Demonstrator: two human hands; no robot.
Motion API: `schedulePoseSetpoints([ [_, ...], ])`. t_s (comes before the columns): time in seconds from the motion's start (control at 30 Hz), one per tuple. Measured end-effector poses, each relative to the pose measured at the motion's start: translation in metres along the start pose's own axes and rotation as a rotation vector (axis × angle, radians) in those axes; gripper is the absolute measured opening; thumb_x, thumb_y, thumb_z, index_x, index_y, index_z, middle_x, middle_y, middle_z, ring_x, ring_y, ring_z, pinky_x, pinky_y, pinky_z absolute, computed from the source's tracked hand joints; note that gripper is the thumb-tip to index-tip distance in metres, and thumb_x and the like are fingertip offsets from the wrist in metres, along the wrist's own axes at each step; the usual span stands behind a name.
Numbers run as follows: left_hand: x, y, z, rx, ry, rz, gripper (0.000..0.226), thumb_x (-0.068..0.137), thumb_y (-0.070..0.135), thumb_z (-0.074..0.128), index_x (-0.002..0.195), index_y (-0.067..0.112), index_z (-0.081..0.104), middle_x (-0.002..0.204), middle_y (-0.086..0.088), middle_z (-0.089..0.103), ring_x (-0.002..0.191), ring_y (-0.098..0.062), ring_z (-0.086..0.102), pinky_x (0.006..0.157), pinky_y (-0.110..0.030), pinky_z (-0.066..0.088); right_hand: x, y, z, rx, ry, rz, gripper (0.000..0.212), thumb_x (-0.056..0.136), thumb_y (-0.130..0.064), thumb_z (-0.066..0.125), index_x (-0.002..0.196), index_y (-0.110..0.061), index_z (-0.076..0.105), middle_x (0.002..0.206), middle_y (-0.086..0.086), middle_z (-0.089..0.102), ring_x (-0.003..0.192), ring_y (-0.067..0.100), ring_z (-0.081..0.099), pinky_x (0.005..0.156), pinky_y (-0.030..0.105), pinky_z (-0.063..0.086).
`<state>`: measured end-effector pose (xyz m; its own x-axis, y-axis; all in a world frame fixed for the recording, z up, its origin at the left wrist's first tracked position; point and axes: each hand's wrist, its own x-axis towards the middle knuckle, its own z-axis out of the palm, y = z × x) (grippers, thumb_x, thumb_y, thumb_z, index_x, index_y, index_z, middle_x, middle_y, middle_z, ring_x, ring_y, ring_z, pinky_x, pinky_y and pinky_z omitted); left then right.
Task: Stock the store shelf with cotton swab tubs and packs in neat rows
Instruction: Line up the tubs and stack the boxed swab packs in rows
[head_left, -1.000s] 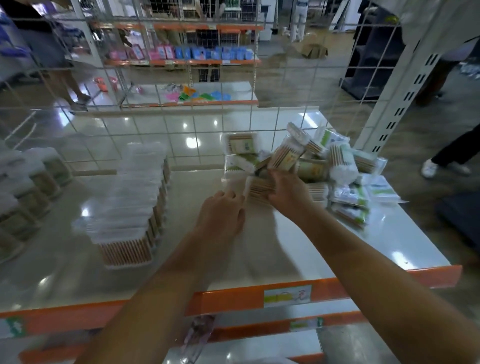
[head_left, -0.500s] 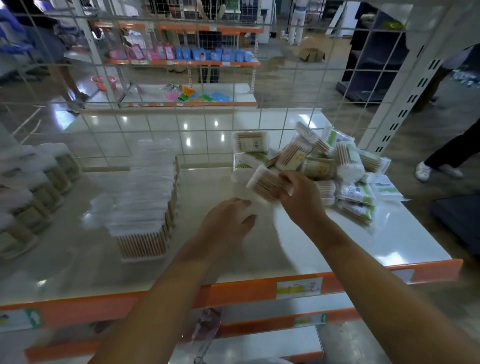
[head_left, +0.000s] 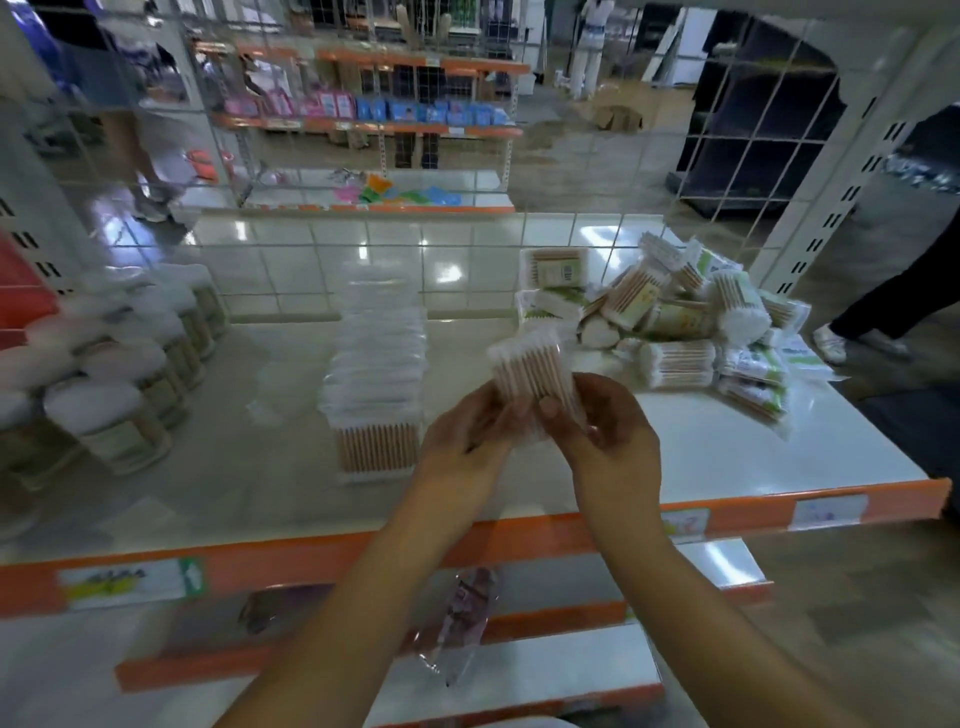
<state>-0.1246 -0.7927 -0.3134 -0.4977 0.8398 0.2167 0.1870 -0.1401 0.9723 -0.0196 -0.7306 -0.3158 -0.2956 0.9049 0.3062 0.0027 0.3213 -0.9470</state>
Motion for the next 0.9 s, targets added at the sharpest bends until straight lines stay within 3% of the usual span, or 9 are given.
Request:
schedulePoseSetpoints([
  [0.1, -0.016, 0.009, -0.017, -0.138, -0.029, 0.020, 0.021, 0.088, 0.028, 0.051, 0.105, 0.026, 0.063, 0.095, 0.017, 0.070, 0.094, 0.000, 0.064, 0.082, -0.020, 0.051, -0.016, -0.008, 0.012, 0.080, -0.001, -0.031, 0.036, 0.067, -0.043, 0.072, 0.094, -0.043, 0.047, 0.093, 0.001, 0.065, 0.088, 0.021, 0.064, 0.076, 0.033, 0.051],
  [0.17, -0.025, 0.010, -0.028, -0.217, -0.035, 0.018, 0.021, 0.090, 0.020, 0.048, 0.106, 0.025, 0.062, 0.094, 0.018, 0.071, 0.094, -0.001, 0.064, 0.076, -0.016, 0.050, -0.026, -0.013, 0.018, 0.060, -0.019, -0.107, 0.028, 0.071, -0.042, 0.069, 0.090, -0.043, 0.048, 0.088, -0.007, 0.063, 0.082, 0.018, 0.063, 0.071, 0.031, 0.051],
  [0.27, -0.035, 0.008, -0.045, -0.283, -0.017, 0.014, 0.020, 0.091, 0.013, 0.052, 0.104, 0.025, 0.060, 0.090, 0.017, 0.071, 0.090, -0.002, 0.065, 0.072, -0.017, 0.051, -0.038, -0.019, 0.027, 0.121, -0.025, -0.155, 0.017, 0.083, -0.029, 0.067, 0.091, -0.029, 0.052, 0.082, -0.018, 0.062, 0.071, 0.003, 0.060, 0.062, 0.022, 0.050],
  [0.33, -0.041, 0.009, -0.054, -0.307, -0.011, 0.013, 0.024, 0.088, 0.008, 0.053, 0.104, 0.024, 0.059, 0.086, 0.017, 0.071, 0.087, -0.001, 0.066, 0.070, -0.017, 0.051, -0.043, -0.026, 0.033, 0.222, -0.060, -0.142, 0.006, 0.086, -0.017, 0.056, 0.090, -0.018, 0.052, 0.082, -0.015, 0.062, 0.069, -0.002, 0.061, 0.058, 0.015, 0.048],
  [0.43, -0.046, 0.012, -0.065, -0.345, -0.004, 0.016, 0.028, 0.074, 0.017, 0.058, 0.102, 0.022, 0.059, 0.083, 0.015, 0.071, 0.084, -0.001, 0.065, 0.070, -0.017, 0.052, -0.045, -0.033, 0.042, 0.276, -0.107, -0.080, 0.007, 0.090, -0.009, 0.055, 0.090, -0.015, 0.054, 0.081, -0.013, 0.063, 0.070, -0.002, 0.061, 0.059, 0.013, 0.047],
  [0.5, -0.045, 0.012, -0.070, -0.338, -0.010, 0.022, 0.030, 0.070, 0.020, 0.061, 0.100, 0.022, 0.060, 0.085, 0.016, 0.071, 0.085, -0.001, 0.065, 0.073, -0.018, 0.052, -0.043, -0.035, 0.044, 0.245, -0.146, -0.054, 0.009, 0.087, -0.019, 0.051, 0.091, -0.016, 0.059, 0.081, -0.014, 0.066, 0.076, 0.003, 0.062, 0.065, 0.016, 0.049],
  [0.67, -0.043, 0.014, -0.067, -0.261, -0.041, 0.022, 0.051, 0.059, 0.023, 0.084, 0.102, 0.026, 0.058, 0.092, 0.008, 0.070, 0.087, -0.005, 0.066, 0.070, -0.016, 0.051, -0.041, -0.041, 0.043, 0.057, -0.223, -0.053, 0.041, 0.081, -0.057, 0.042, 0.079, -0.024, 0.068, 0.093, 0.007, 0.062, 0.085, 0.012, 0.062, 0.074, 0.021, 0.049],
  [0.8, -0.045, 0.018, -0.060, -0.085, -0.084, 0.056, 0.051, 0.068, 0.025, 0.077, 0.112, 0.035, 0.055, 0.102, 0.008, 0.067, 0.092, -0.003, 0.064, 0.072, -0.016, 0.051, -0.039, -0.048, 0.039, 0.072, -0.298, 0.003, 0.037, 0.067, -0.050, 0.075, 0.093, -0.029, 0.061, 0.087, -0.004, 0.066, 0.080, 0.007, 0.064, 0.064, 0.020, 0.053],
  [0.9, -0.044, 0.022, -0.058, -0.040, -0.084, 0.088, 0.050, 0.068, 0.028, 0.075, 0.109, 0.048, 0.054, 0.104, 0.013, 0.066, 0.095, 0.003, 0.062, 0.071, -0.010, 0.047, -0.036, -0.051, 0.037, 0.121, -0.268, 0.051, 0.044, 0.069, -0.032, 0.073, 0.108, -0.027, 0.054, 0.096, 0.000, 0.064, 0.080, 0.009, 0.065, 0.065, 0.022, 0.055],
])
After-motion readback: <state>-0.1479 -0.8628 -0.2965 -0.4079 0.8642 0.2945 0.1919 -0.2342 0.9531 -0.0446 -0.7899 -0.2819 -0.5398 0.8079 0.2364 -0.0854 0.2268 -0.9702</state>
